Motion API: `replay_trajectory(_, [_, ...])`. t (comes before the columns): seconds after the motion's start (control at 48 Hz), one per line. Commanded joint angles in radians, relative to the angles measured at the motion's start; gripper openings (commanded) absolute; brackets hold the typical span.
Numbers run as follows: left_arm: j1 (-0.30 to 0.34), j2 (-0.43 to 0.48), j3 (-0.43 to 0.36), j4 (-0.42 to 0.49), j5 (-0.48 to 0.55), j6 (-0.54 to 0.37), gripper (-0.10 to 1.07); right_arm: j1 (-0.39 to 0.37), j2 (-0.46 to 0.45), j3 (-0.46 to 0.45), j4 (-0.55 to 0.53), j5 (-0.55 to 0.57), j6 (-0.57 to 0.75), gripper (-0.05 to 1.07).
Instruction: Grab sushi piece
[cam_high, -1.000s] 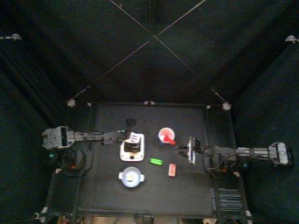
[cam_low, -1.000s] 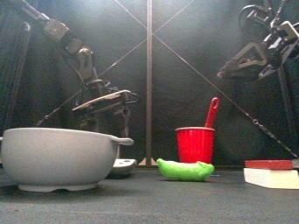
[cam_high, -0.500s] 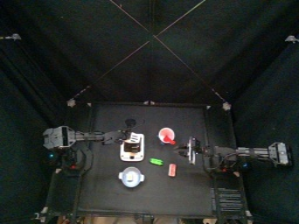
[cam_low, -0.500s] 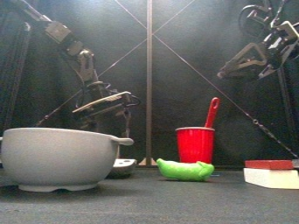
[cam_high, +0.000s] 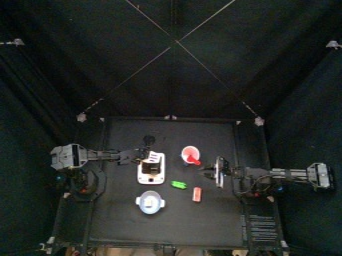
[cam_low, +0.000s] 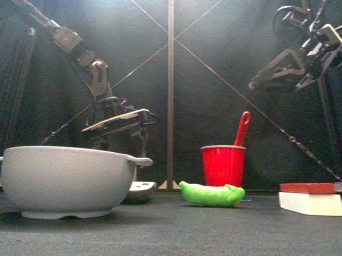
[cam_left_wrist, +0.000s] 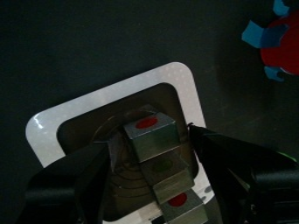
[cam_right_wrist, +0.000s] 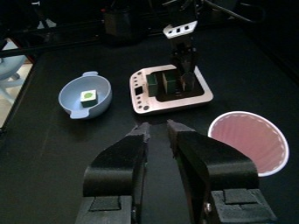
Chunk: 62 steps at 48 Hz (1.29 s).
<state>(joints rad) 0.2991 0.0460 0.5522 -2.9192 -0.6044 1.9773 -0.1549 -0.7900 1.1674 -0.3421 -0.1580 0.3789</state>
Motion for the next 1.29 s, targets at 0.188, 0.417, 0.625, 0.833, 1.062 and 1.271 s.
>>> replay_trajectory(0.188, [0.008, 0.005, -0.009, 0.0, 0.003, 0.0, 0.96, -0.002, 0.003, -0.009, 0.0, -0.005, -0.002, 0.66])
replay_trajectory(0.417, [0.008, 0.005, -0.011, 0.002, 0.003, 0.0, 0.92, -0.002, 0.003, -0.009, 0.0, -0.005, -0.002, 0.66])
replay_trajectory(0.625, [0.009, 0.005, -0.011, 0.002, 0.003, 0.0, 0.77, -0.002, 0.003, -0.009, 0.002, -0.005, -0.002, 0.66])
replay_trajectory(0.833, [0.005, -0.009, -0.006, 0.005, 0.0, 0.002, 0.67, -0.002, 0.003, -0.009, 0.0, -0.006, -0.002, 0.66])
replay_trajectory(1.062, [-0.002, -0.051, 0.0, 0.02, -0.005, 0.003, 0.66, -0.003, 0.003, -0.009, -0.002, -0.006, -0.002, 0.66])
replay_trajectory(1.271, [-0.003, -0.06, 0.002, 0.026, -0.005, 0.003, 0.66, -0.003, 0.003, -0.008, 0.0, -0.006, -0.002, 0.66])
